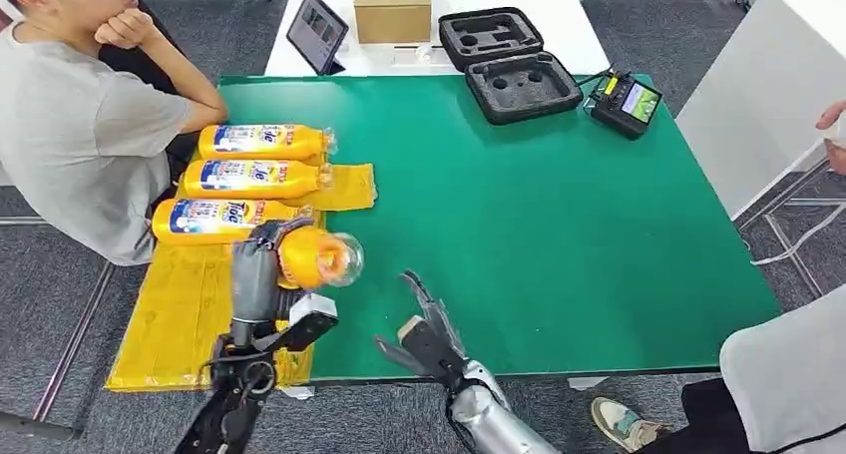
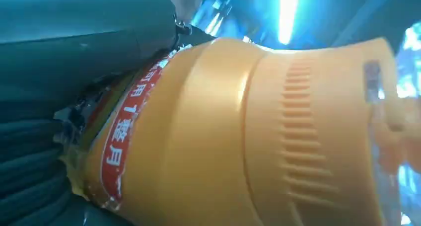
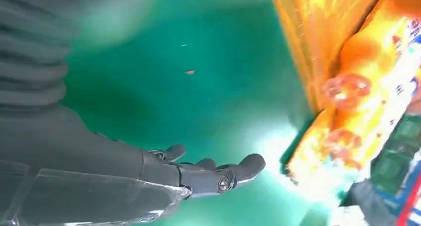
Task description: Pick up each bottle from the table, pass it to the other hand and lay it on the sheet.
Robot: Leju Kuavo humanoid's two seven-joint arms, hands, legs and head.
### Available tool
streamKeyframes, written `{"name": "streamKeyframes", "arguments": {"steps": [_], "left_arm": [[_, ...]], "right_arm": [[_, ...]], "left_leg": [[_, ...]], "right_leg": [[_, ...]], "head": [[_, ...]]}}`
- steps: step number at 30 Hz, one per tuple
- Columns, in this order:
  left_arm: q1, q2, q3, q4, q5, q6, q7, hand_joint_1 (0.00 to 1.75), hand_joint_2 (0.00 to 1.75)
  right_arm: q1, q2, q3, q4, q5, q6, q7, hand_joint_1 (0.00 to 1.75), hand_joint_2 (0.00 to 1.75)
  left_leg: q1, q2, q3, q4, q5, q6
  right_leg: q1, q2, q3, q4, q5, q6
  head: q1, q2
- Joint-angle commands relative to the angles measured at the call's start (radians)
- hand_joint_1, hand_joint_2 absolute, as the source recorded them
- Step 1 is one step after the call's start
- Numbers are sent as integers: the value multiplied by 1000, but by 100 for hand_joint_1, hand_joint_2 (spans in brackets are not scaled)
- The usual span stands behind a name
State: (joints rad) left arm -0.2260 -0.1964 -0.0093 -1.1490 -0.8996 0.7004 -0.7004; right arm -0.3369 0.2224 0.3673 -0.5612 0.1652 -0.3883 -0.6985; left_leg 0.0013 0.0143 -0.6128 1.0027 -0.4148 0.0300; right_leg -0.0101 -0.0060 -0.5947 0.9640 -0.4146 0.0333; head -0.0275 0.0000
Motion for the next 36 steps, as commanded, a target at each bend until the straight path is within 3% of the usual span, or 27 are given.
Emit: {"name": "streamKeyframes", "arguments": {"steps": [1, 3, 9, 17, 22, 27, 28, 29, 30, 31, 32, 36], "left_arm": [[-89, 54, 302, 153, -231, -2, 18, 175, 175], [-114, 81, 281, 194, -305, -2, 86, 175, 175], [-161, 214, 70, 405, -417, -2, 321, 175, 175], [-164, 214, 33, 444, -399, -2, 332, 175, 175], [-173, 218, -125, 498, -327, -89, 375, 175, 175], [-190, 224, -202, 554, -240, -135, 353, 175, 175], [-188, 226, -215, 552, -228, -134, 347, 175, 175], [-188, 228, -225, 551, -227, -133, 352, 159, 175], [-188, 227, -227, 550, -222, -132, 355, 99, 175], [-187, 228, -227, 549, -217, -132, 355, 10, 175], [-186, 231, -233, 548, -220, -131, 355, 0, 175], [-185, 236, -238, 549, -221, -130, 353, 0, 175]], "right_arm": [[25, -23, -34, -38, -20, 6, 0, 0, 0], [25, -19, -38, -45, -29, 8, 0, 0, 0], [-7, -4, -40, -19, -36, 50, 0, 0, 0], [-6, -4, -34, -26, -35, 58, 0, 0, 0], [-10, -15, -34, -47, -55, 61, 0, 0, 0], [9, -31, -21, -148, -72, 51, 0, 0, 0], [8, -35, -19, -163, -73, 45, 0, 0, 175], [6, -37, -16, -166, -73, 45, 0, 0, 175], [1, -38, -14, -165, -75, 52, 0, 0, 175], [-1, -38, -12, -165, -75, 56, 0, 0, 175], [-2, -38, -10, -164, -74, 56, 0, 0, 175], [-2, -36, -6, -161, -72, 54, 0, 0, 175]], "left_leg": [[1, -2, 4, -1, -1, -2], [1, -1, 1, 0, 0, -2], [1, -1, 3, -1, 0, -3], [1, -1, 2, 0, 0, -2], [1, -4, 4, 0, 0, -3], [0, -2, 2, -1, 1, -2], [0, -2, 3, -1, 0, -2], [0, -2, 3, -1, 1, -2], [0, -2, 5, -1, 0, -2], [0, -2, 5, -1, 1, -2], [0, -3, 6, -1, 1, -2], [0, -4, 7, -1, 2, -1]], "right_leg": [[1, 0, 4, 0, -1, -2], [1, 0, 1, 0, 0, -1], [0, 0, 3, 0, -1, -1], [1, -1, 2, 0, -1, -1], [1, -2, 5, 1, -2, -2], [0, -1, 3, 0, -1, -1], [0, -1, 4, 0, -1, -1], [-1, -1, 4, 0, -1, -1], [0, -1, 5, 0, -1, -1], [0, -2, 5, 0, 0, -1], [0, -3, 7, 0, -1, -1], [0, -4, 8, -1, 0, -1]], "head": [[0, 0], [0, 0], [0, 0], [0, 0], [0, 0], [0, 0], [0, 0], [0, 0], [0, 0], [0, 0], [0, 0], [0, 0]]}}
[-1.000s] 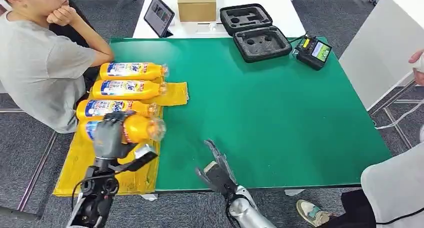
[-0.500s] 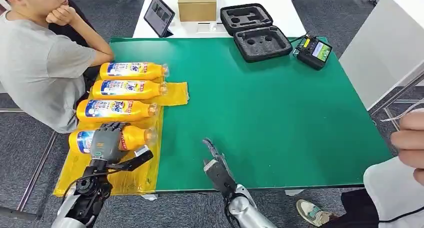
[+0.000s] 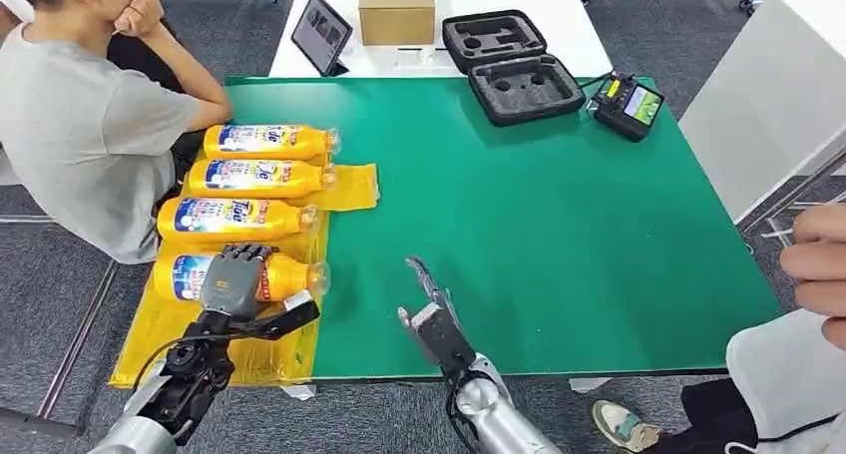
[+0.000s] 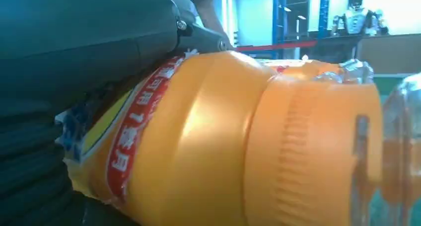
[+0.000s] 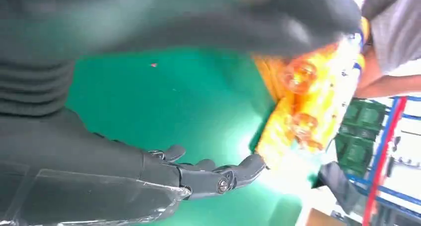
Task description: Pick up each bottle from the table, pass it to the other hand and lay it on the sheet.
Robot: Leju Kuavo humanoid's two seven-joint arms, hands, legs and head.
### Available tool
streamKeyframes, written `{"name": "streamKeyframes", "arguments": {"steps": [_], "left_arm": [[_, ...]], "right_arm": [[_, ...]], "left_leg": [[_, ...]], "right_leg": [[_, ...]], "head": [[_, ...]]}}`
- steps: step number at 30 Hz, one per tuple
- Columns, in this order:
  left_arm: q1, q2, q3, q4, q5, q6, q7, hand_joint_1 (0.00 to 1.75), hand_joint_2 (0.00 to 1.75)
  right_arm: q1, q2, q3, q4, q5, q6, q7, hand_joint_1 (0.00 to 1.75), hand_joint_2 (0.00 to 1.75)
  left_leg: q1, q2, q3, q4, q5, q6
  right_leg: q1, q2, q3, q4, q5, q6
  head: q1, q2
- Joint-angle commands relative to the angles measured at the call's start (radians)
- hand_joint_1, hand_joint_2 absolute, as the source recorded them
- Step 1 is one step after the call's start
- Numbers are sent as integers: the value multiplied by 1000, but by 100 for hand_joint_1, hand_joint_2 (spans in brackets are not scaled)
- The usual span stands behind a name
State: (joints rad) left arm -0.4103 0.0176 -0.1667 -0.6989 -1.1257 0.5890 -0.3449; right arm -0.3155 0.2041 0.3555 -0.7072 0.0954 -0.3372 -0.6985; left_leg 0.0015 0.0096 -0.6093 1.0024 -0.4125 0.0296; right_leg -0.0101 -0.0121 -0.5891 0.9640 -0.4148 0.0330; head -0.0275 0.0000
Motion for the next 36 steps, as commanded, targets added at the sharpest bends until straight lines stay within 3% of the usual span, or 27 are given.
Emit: {"name": "streamKeyframes", "arguments": {"steps": [1, 24, 29, 33, 34, 36], "left_arm": [[2, 20, -78, 97, 15, -22, -7, 0, 175], [3, 36, -127, 57, -4, 3, 21, 0, 175], [73, 57, -157, -85, -40, 33, 56, 0, 175], [224, 98, -183, -449, -48, 23, 79, 0, 175], [270, 116, -196, -574, 1, -33, 69, 0, 0], [311, 150, -216, -710, 56, -86, 58, 0, 0]], "right_arm": [[-25, -17, 7, -10, -3, 7, 0, 0, 175], [-48, -18, 12, 42, -8, 0, 0, 0, 175], [-41, -21, 11, 40, -13, -10, 0, 0, 175], [-23, -25, 17, 18, -16, -22, 0, 0, 175], [-7, -30, 15, -12, -20, -24, 0, 0, 175], [19, -38, 16, -78, -28, -36, 0, 0, 175]], "left_leg": [[0, 1, 4, -1, -1, -1], [0, -1, 4, -1, 0, 0], [0, 1, 5, -1, 0, -1], [0, 2, 5, -1, -1, -1], [0, 2, 5, 0, -2, -1], [1, 1, 4, 1, -3, -1]], "right_leg": [[0, 3, 3, -1, 0, -1], [-1, 0, 4, -1, 0, 0], [0, 2, 5, -1, 0, -1], [0, 3, 4, -1, -1, -1], [0, 3, 5, 0, -2, -1], [0, 2, 3, 0, -2, -1]], "head": [[0, 0], [0, 0], [0, 0], [0, 0], [0, 0], [0, 0]]}}
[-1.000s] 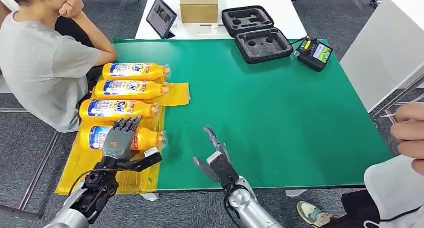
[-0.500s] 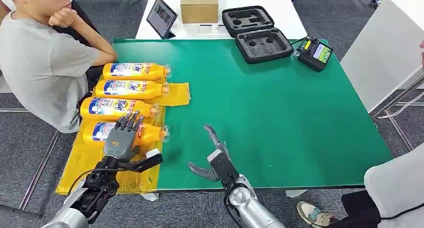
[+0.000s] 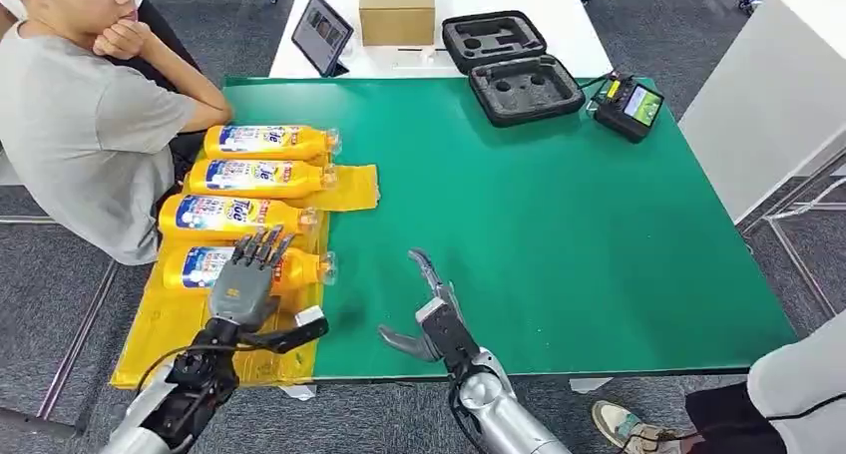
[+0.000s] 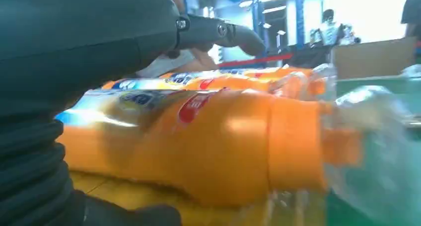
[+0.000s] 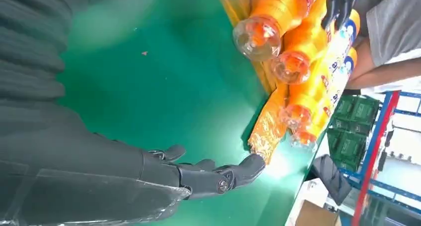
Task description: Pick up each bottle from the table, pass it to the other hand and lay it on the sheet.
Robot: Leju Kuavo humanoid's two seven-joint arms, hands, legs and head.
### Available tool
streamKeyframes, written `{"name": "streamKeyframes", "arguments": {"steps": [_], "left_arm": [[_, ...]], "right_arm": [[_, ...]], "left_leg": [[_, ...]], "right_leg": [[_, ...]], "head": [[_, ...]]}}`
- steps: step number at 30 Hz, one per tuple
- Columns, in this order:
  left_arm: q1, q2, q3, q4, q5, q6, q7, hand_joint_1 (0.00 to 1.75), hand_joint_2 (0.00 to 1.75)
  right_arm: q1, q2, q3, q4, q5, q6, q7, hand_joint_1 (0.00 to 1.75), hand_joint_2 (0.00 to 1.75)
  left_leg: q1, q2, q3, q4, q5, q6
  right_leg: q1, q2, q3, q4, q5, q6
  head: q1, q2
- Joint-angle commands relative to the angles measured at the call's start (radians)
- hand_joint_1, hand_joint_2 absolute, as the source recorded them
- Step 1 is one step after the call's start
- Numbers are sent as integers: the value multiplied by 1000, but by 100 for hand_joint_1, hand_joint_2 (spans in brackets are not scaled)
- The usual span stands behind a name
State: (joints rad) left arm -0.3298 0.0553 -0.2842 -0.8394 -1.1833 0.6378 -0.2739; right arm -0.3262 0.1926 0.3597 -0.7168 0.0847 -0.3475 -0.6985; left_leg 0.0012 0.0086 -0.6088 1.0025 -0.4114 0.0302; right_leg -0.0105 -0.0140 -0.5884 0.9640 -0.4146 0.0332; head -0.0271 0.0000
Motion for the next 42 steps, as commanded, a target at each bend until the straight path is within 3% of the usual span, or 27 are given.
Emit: {"name": "streamKeyframes", "arguments": {"steps": [1, 3, 4, 6, 15, 18, 25, 26, 28, 29, 30, 32, 33, 38, 42], "left_arm": [[240, 122, -103, -601, 141, -153, -20, 0, 0], [296, 135, -81, -701, 309, -208, -74, 0, 0], [342, 128, -49, -742, 338, -192, -87, 0, 175], [386, 111, -22, -781, 362, -181, -109, 0, 175], [386, 111, -22, -781, 362, -181, -109, 0, 175], [391, 46, 10, -775, 392, -224, -128, 0, 175], [374, 30, 22, -744, 405, -238, -149, 0, 175], [319, 21, 30, -666, 458, -231, -216, 0, 175], [319, 21, 30, -666, 458, -231, -216, 0, 175], [316, 13, 31, -669, 475, -230, -222, 0, 175], [313, 3, 32, -668, 521, -226, -253, 0, 175], [305, -30, 32, -650, 641, -245, -308, 0, 175], [288, -72, 32, -616, 756, -265, -349, 0, 175], [271, -142, 1, -537, 906, -248, -369, 0, 175], [281, -141, -17, -545, 970, -236, -363, 0, 175]], "right_arm": [[43, -28, 11, -104, -20, -31, 0, 0, 175], [110, -42, 30, -285, -15, -61, 0, 0, 175], [145, -52, 47, -388, -9, -85, 0, 0, 175], [170, -63, 66, -463, -1, -118, 0, 0, 175], [170, -63, 66, -463, -1, -118, 0, 0, 175], [185, -90, 75, -510, 4, -181, 0, 0, 175], [177, -96, 62, -478, -10, -186, 0, 0, 175], [164, -92, 35, -463, -46, -138, 0, 0, 175], [164, -92, 35, -463, -46, -138, 0, 0, 175], [167, -82, 14, -474, -88, -83, 0, 0, 175], [188, -55, -60, -518, -187, 73, 0, 0, 175], [210, -16, -151, -562, -185, 114, 0, 0, 175], [221, -7, -164, -599, -134, 76, 0, 0, 0], [251, -21, -111, -607, -69, -53, 0, 0, 0], [256, -32, -79, -572, -53, -148, 0, 0, 0]], "left_leg": [[1, 1, 0, 1, -2, -1], [1, 0, -3, 2, -2, -1], [1, 1, -3, 3, -4, -2], [1, 4, -3, 2, -5, -2], [1, 1, -2, 1, -4, -3], [1, -1, -2, 0, -4, -3], [1, -2, -2, 1, -4, -3], [1, -2, -2, 0, -3, -2], [1, -3, -2, -1, -1, -2], [1, -2, -2, -1, -1, -2], [1, -1, -3, -1, -1, -2], [1, -3, -3, 0, -2, -2], [0, -3, -5, 0, -1, -1], [0, -5, -2, -1, -2, -1], [0, -2, -1, -1, -3, -2]], "right_leg": [[1, 2, -1, 0, -1, -1], [1, 2, -4, 1, -2, -1], [1, 2, -4, 2, -3, -1], [1, 5, -5, 2, -3, -2], [1, 3, -3, 1, -4, -1], [1, 1, -3, 0, -4, 0], [1, 1, -1, 0, -5, 0], [1, 0, -2, -1, -4, 0], [1, -1, -2, -1, -3, 1], [0, -1, -2, -1, -3, 0], [1, 0, -3, -1, -2, 0], [1, -1, -3, 0, -4, 0], [0, -2, -4, 0, -3, 1], [0, -3, 0, -1, -4, 1], [0, 0, -1, -1, -4, 1]], "head": [[0, 0], [0, 0], [0, 0], [0, 0], [0, 0], [0, 0], [0, 0], [0, 0], [0, 0], [0, 0], [0, 0], [0, 0], [0, 0], [0, 0], [0, 0]]}}
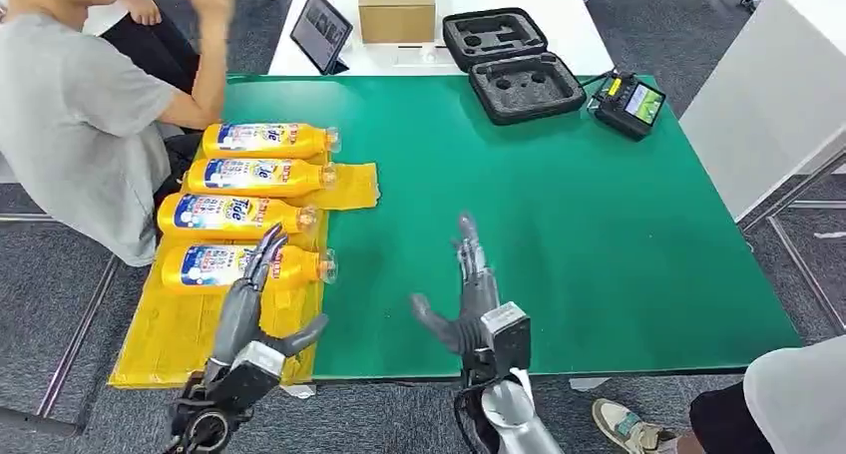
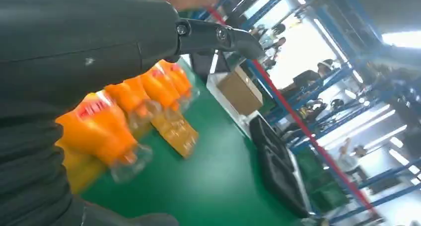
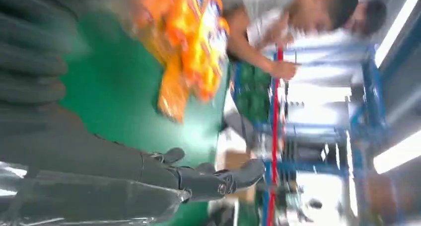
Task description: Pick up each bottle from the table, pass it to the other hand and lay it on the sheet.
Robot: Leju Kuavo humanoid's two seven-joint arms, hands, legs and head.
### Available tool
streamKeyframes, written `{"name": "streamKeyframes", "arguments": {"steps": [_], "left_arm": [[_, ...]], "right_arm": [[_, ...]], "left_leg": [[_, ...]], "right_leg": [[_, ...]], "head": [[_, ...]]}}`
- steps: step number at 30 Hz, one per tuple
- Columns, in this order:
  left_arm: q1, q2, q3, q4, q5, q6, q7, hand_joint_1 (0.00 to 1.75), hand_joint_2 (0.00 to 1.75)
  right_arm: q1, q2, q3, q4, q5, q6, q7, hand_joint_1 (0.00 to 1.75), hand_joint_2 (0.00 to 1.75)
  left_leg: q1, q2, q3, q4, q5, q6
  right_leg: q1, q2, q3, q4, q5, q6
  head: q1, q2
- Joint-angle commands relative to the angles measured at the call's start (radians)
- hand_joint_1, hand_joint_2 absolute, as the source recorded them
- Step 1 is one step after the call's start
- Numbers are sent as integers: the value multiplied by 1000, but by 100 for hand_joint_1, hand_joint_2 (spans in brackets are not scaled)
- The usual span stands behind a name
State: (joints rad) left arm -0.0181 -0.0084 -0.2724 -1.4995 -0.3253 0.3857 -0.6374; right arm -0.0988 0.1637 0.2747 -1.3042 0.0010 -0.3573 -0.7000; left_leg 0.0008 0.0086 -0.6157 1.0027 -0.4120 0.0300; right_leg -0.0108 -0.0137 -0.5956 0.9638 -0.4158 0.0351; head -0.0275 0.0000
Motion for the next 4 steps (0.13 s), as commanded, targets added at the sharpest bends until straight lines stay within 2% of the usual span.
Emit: {"name": "streamKeyframes", "arguments": {"steps": [1, 4], "left_arm": [[-33, -72, -36, 119, 122, 20, 4, 0, 175], [-32, -67, -41, 127, 134, 34, -5, 0, 175]], "right_arm": [[30, -11, 27, 17, 38, -177, 2, 0, 175], [31, -20, 73, 20, 57, -258, 2, 0, 175]], "left_leg": [[0, -2, 4, -1, -1, -1], [1, -2, 6, -1, -2, -2]], "right_leg": [[0, -1, 5, -1, -2, -1], [1, 0, 6, -1, -2, -2]], "head": [[0, 0], [0, 0]]}}
